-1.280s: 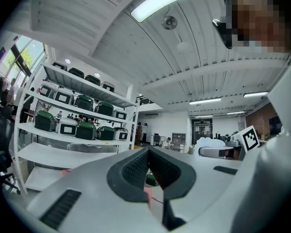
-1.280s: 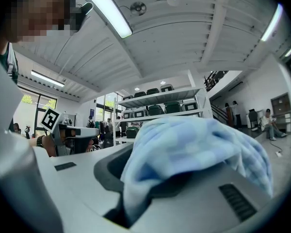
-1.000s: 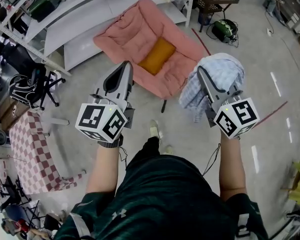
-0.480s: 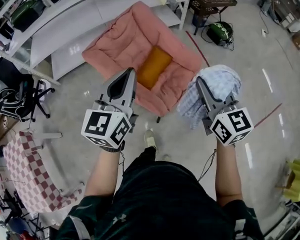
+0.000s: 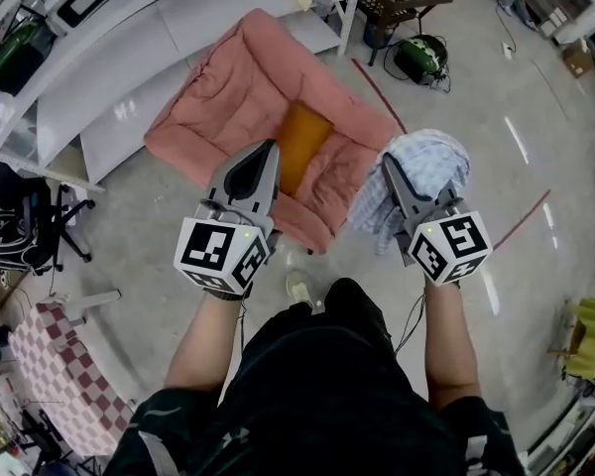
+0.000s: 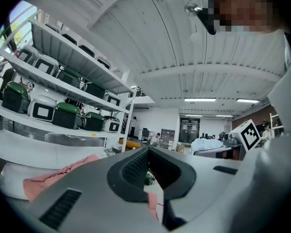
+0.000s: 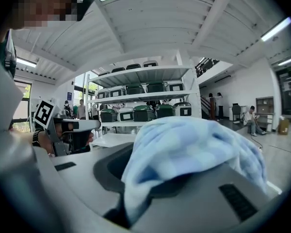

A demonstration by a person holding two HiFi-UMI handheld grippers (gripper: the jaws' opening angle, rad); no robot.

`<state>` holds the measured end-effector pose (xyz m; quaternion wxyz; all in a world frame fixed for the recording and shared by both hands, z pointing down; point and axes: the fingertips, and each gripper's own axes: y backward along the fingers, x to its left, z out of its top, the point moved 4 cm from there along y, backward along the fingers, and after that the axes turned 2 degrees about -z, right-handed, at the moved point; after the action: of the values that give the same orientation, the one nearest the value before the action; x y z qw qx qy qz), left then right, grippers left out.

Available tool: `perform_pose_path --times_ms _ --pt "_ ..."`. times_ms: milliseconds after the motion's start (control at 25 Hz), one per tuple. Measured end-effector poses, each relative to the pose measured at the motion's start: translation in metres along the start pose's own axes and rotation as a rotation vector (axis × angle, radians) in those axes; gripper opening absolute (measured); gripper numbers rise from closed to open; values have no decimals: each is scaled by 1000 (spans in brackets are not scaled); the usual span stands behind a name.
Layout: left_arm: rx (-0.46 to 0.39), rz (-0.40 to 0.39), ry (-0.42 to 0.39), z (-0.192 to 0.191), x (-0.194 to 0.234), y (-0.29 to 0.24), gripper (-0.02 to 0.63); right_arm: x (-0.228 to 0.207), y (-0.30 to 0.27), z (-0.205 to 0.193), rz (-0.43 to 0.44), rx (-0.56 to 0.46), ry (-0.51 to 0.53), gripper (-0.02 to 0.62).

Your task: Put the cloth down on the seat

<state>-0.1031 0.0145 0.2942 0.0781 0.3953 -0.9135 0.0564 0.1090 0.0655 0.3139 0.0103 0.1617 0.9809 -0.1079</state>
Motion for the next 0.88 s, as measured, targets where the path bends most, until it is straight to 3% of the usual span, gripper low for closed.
perform_pose_path --times_ms 280,600,880 --pt "11 -17 14 -26 48 -21 6 3 -60 -22 -3 19 -1 64" --pt "26 18 11 -46 78 -93 6 -52 -142 -46 63 80 -14 64" --pt "38 55 29 -78 118 -161 6 -105 -227 -92 122 168 -68 64"
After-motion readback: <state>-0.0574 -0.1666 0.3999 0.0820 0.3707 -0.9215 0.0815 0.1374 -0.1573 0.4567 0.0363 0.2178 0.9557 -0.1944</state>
